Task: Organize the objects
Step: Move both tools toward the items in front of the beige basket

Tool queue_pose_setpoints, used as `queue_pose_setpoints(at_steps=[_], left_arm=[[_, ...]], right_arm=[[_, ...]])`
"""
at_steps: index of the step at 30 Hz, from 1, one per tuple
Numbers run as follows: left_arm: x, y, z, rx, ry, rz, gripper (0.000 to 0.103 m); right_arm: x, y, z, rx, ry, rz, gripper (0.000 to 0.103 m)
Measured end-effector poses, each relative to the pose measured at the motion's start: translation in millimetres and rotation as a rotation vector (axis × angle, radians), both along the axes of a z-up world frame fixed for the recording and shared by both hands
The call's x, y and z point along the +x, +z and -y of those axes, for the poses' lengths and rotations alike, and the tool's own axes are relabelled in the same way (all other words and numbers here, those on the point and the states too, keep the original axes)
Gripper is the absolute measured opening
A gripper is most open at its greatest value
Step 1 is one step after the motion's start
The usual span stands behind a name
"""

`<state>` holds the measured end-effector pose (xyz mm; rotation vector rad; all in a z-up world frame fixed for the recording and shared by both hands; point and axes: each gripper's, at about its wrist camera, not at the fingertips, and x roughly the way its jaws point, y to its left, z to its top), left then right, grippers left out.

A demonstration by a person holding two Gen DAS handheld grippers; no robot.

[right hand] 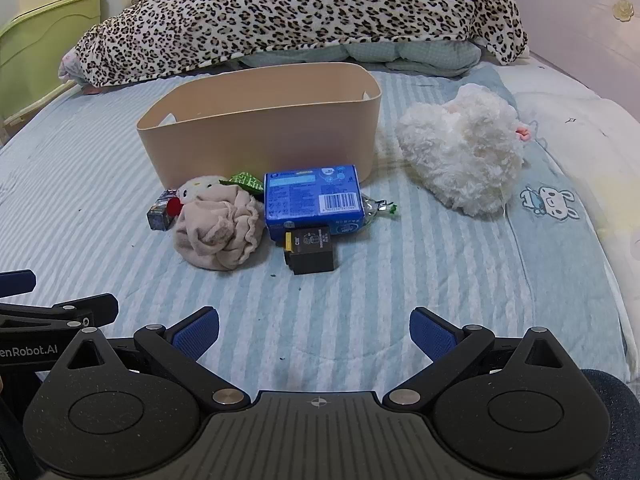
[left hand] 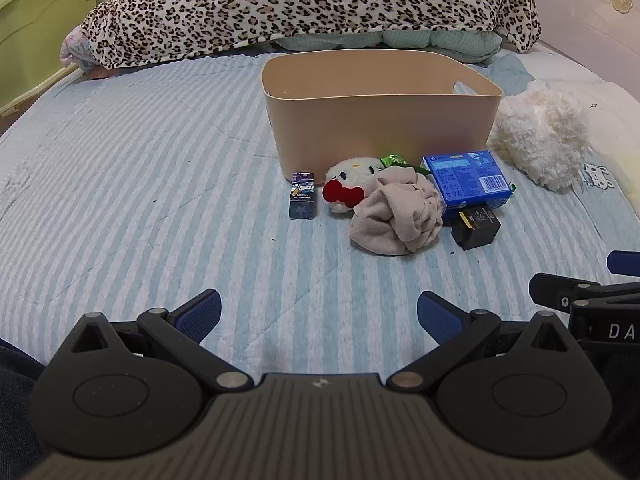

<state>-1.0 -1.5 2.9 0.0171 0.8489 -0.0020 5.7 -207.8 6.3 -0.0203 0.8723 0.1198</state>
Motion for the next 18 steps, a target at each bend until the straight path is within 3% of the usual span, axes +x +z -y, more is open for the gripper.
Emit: queue_pose_setpoints(at_steps=[18], left_arm=[[-0.4, -0.8, 1.8, 0.003, -0.004, -0.003, 0.103]], right_arm=[[0.5, -0.2, 0.7, -0.003, 0.001, -0.003, 0.103]])
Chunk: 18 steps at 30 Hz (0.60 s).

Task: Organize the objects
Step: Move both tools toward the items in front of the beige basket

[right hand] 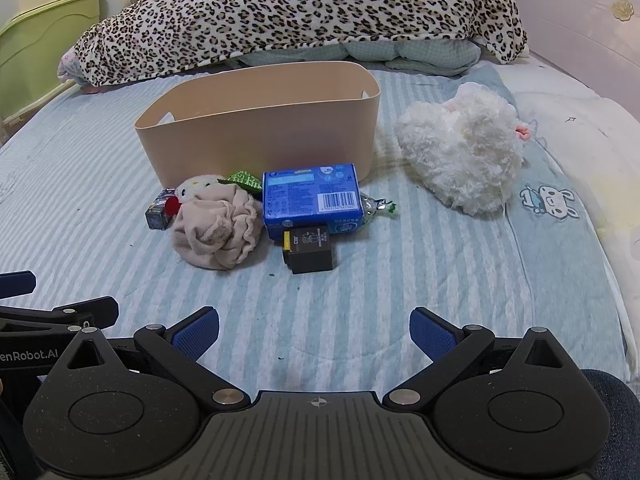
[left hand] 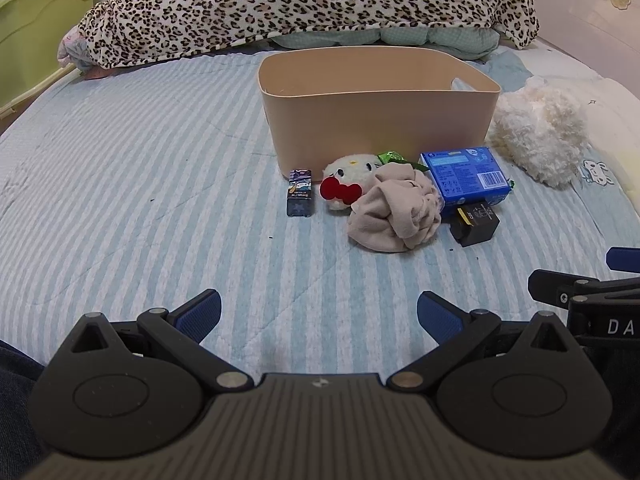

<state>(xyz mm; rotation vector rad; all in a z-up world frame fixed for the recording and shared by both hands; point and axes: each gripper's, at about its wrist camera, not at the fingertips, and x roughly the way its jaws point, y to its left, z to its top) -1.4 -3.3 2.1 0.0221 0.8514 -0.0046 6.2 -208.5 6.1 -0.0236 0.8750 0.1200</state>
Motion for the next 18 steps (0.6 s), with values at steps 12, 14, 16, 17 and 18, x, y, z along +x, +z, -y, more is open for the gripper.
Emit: queue_pose_setpoints(at_steps=[12, 14, 16, 17, 18], left_arm=[[0.2, -1.5, 0.5, -0.003, 0.000, -0.002, 0.103], [0.3, -1.1, 0.7, 0.000, 0.001, -0.003, 0.103], [0.2, -0.1, 1.0, 0.000, 0.000, 0.000, 0.103], [0.0, 0.8, 1.2, 0.000, 0.001, 0.003, 0.103], [-0.1, 1.6, 1.6, 0.000, 0.001, 0.006, 0.103]], right_arm=[[0.3, -0.2, 1.0, -0.001, 0.001, 0.000, 0.103], [1.4, -0.9, 1.4, -0.004, 0.002, 0.002, 0.103], [2.6, -0.6, 2.0, -0.006, -0.001, 0.003, 0.103], [3.5, -0.4, 2.2, -0.008, -0.002, 0.003, 0.103], [4.2, -0.3, 2.6, -0.009, -0.003, 0.003, 0.103]])
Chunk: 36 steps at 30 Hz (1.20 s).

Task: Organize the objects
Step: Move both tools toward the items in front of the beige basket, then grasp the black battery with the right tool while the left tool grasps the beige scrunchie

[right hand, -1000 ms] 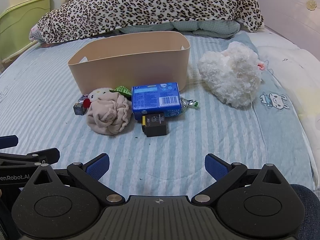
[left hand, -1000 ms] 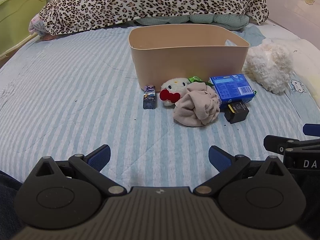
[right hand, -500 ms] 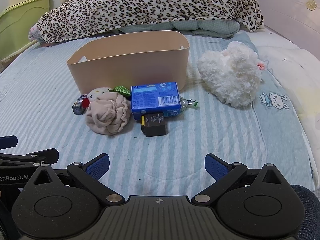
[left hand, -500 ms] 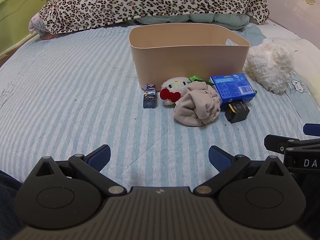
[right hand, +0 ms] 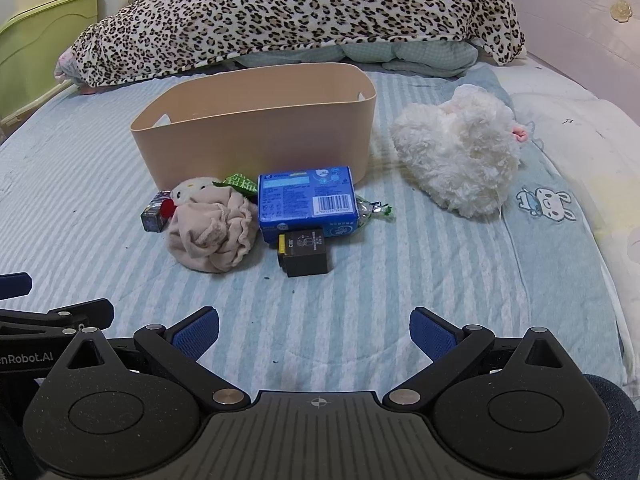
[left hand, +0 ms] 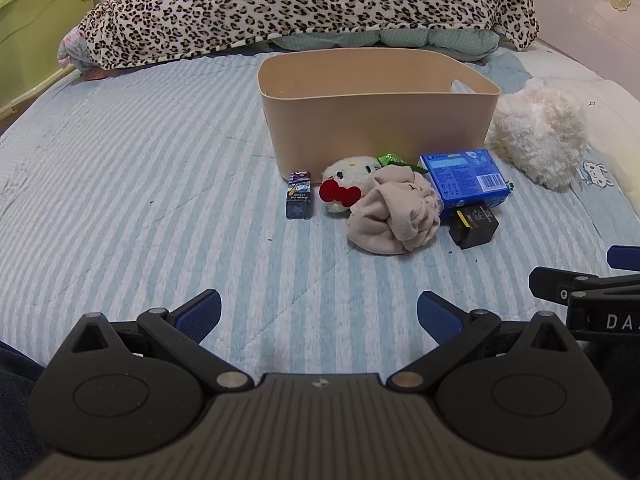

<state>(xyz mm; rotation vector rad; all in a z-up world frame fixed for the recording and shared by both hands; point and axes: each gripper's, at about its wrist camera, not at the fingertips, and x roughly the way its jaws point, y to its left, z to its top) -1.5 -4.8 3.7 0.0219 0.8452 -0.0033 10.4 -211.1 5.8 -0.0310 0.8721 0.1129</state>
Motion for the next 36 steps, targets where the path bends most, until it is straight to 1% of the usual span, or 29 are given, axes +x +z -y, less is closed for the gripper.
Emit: queue_pose_setpoints(at_steps=[6, 13, 19, 22, 30, 31, 36], left_arm=[[3.5, 3.0, 0.4, 0.003, 0.006, 0.007, 0.103], [16.9, 5.7, 2.3, 0.008, 0.018, 0.019, 0.103], [36.2, 1.5, 6.2, 0.010, 0.015, 0.010, 0.103], [47.4, -3.2, 8.1, 0.005, -0.005, 0.012, 0.103], [80.5, -20.5, 11.9, 0.011, -0.046, 0.003, 0.103], [84.6, -21.8, 12.4, 0.006, -0.055, 0.002, 0.103], [102.8, -25.9, 12.9, -0.037, -0.085, 0.003, 0.103]], right_arm=[[4.8, 0.6, 0.5, -0.013, -0.005, 0.002, 0.103], [16.4, 1.5, 3.8, -0.027, -0.005, 0.005, 0.103], [34.2, -4.4, 9.8, -0.013, 0.001, -0.018, 0.103], [44.7, -8.6, 11.9, -0.011, 0.011, -0.037, 0.103], [76.8, -22.2, 15.6, -0.011, 0.028, -0.067, 0.093], [80.4, -24.3, 15.4, -0.011, 0.032, -0.072, 0.091], [93.6, -33.6, 14.2, -0.026, 0.058, -0.088, 0.090]])
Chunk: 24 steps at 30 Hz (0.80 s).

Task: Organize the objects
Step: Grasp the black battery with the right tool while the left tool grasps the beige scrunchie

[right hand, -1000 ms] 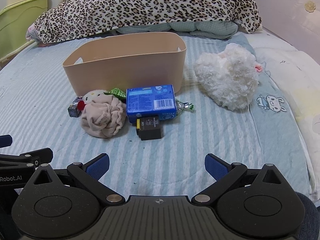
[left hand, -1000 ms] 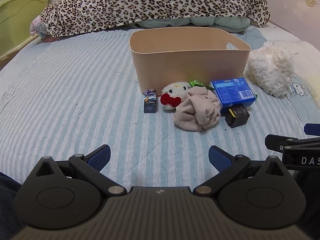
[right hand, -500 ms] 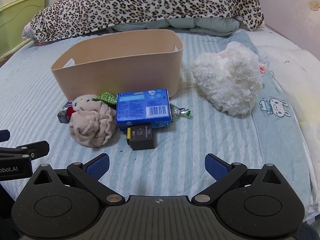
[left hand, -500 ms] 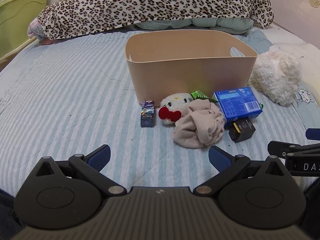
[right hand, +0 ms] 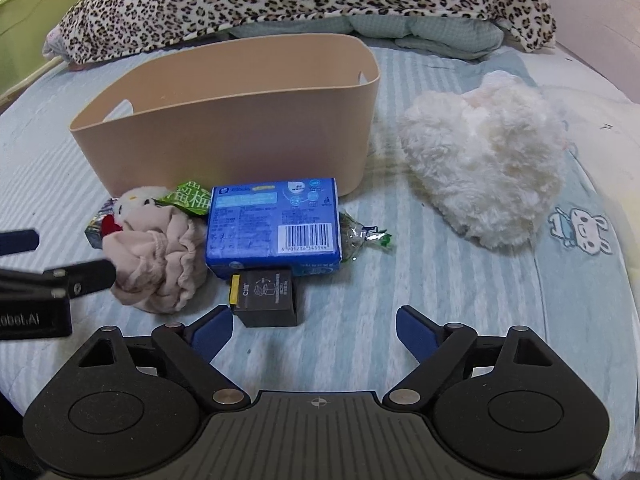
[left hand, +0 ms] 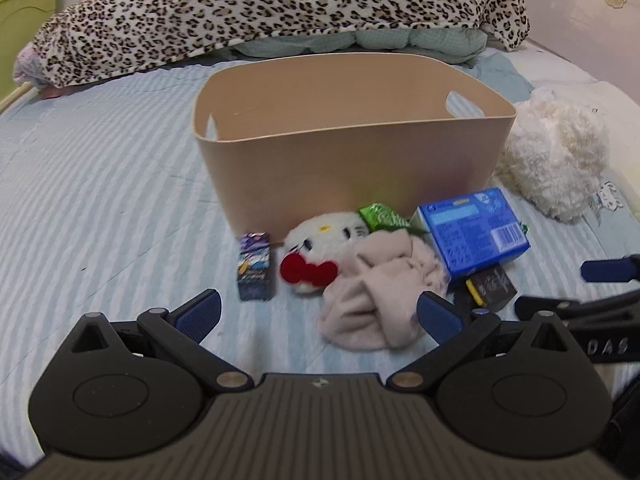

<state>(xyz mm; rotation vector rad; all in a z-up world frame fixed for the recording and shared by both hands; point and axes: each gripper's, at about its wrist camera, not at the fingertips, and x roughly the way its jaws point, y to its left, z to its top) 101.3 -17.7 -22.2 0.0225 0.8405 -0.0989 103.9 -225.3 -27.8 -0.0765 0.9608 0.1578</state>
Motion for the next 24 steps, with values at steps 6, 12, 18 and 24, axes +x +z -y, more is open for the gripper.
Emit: queue_pose_setpoints(at_steps=[6, 12, 18, 24], left_arm=[[11.9, -12.4, -0.1, -0.050, -0.019, -0.005, 0.103], [20.8, -23.7, -0.1, -0.108, -0.054, -0.033, 0.099], [27.7, -34.9, 6.8, -0.133, -0.089, -0.087, 0.078], [25.4, -34.8, 10.2, -0.140, -0.114, -0.084, 0.055]], right_arm=[[13.1, -15.1, -3.6, 0.010, 0.039, -0.051, 0.086], [22.5, -31.9, -15.0, 0.014, 0.089, -0.099, 0.081], [28.6, -42.3, -27.9, 0.020, 0.125, -0.102, 0.067], [25.9, -47.2, -33.7, 0.033, 0.121, -0.064, 0.064]])
